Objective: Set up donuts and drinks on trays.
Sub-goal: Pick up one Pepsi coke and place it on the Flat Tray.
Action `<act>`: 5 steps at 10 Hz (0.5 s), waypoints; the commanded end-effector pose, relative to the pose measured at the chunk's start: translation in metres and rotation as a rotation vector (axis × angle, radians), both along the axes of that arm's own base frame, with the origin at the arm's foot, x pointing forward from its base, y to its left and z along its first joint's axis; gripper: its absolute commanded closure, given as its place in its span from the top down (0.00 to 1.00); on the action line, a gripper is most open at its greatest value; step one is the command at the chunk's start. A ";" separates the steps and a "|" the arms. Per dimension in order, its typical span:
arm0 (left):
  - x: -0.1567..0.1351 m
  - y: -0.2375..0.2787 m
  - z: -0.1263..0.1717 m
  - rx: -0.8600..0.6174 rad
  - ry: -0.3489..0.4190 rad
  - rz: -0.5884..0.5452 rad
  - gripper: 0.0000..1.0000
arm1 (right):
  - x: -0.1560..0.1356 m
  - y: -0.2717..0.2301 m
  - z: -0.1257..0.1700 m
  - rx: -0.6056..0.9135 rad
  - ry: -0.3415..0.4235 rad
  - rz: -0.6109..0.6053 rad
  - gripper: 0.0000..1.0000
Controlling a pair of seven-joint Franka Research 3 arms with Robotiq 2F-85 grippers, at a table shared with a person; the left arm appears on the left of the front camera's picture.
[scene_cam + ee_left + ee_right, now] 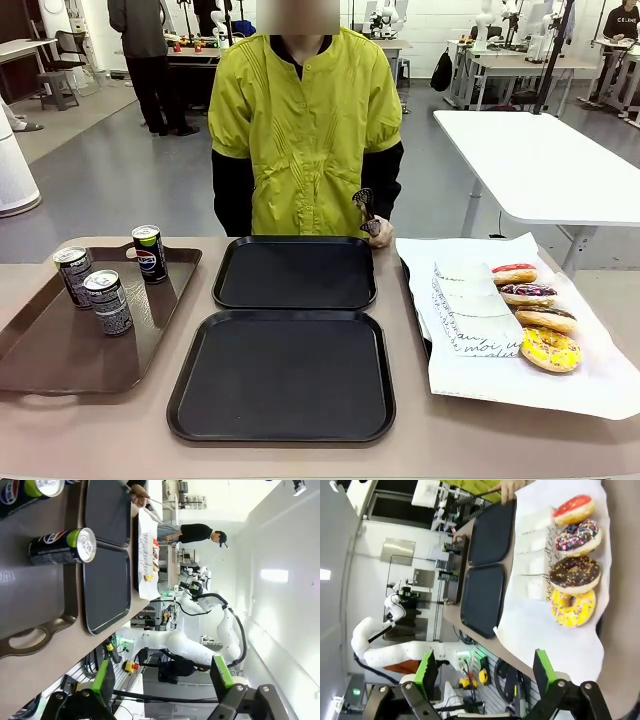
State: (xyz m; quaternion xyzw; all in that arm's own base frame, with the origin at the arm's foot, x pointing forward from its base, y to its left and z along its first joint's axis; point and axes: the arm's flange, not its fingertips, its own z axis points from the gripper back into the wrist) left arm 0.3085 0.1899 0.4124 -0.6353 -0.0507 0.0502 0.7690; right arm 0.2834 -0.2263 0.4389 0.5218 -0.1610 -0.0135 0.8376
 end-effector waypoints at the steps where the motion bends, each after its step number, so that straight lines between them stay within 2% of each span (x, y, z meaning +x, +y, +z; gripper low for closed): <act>1: -0.003 0.004 0.002 0.033 -0.024 -0.026 1.00 | 0.002 -0.021 -0.008 -0.017 0.004 0.034 1.00; 3: -0.001 -0.002 0.012 0.088 -0.054 -0.025 1.00 | 0.004 -0.024 -0.011 -0.004 0.004 0.075 1.00; 4: -0.001 0.002 0.002 0.022 -0.002 -0.007 1.00 | 0.002 -0.015 -0.009 -0.003 0.013 0.017 1.00; 5: -0.001 0.002 0.002 0.022 -0.002 -0.007 1.00 | 0.002 -0.015 -0.009 -0.003 0.013 0.017 1.00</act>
